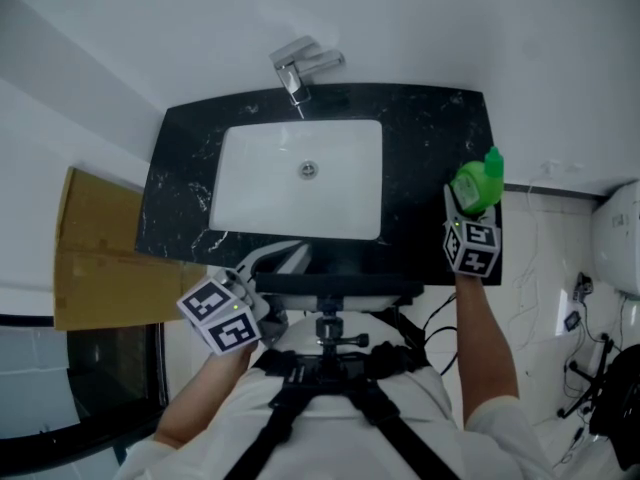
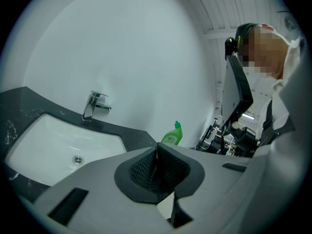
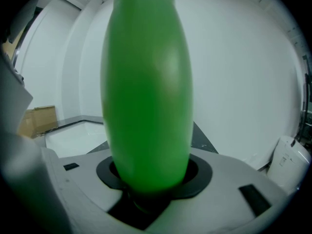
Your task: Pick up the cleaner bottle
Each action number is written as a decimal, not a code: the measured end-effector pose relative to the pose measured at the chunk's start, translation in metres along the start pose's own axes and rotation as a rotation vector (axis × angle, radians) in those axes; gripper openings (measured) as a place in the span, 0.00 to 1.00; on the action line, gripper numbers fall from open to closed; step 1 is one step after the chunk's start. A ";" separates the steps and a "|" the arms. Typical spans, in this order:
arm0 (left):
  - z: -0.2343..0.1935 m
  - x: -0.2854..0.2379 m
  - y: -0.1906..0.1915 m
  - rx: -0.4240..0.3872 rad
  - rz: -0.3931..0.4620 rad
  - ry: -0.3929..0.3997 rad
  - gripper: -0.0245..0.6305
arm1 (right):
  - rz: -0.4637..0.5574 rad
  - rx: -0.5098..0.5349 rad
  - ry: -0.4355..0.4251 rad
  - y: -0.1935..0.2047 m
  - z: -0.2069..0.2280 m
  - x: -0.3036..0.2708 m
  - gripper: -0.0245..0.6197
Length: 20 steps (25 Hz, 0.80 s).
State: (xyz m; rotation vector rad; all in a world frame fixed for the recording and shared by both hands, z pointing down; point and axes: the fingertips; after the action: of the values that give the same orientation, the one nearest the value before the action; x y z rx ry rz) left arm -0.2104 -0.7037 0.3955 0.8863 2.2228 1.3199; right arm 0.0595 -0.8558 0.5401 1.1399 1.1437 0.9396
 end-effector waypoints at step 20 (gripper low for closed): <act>-0.002 0.007 -0.002 -0.003 0.020 -0.022 0.04 | -0.030 0.023 -0.022 -0.002 0.001 0.001 0.32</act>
State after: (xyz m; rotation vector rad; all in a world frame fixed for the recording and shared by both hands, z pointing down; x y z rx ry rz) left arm -0.2178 -0.7008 0.3948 0.9201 2.1999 1.3154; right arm 0.0606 -0.8557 0.5376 1.1465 1.1535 0.8904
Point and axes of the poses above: the fingertips, and each gripper's own axes: x backward along the fingers, z to its right, y out of its underside, and after that the axes turned 12 degrees about z, right-handed
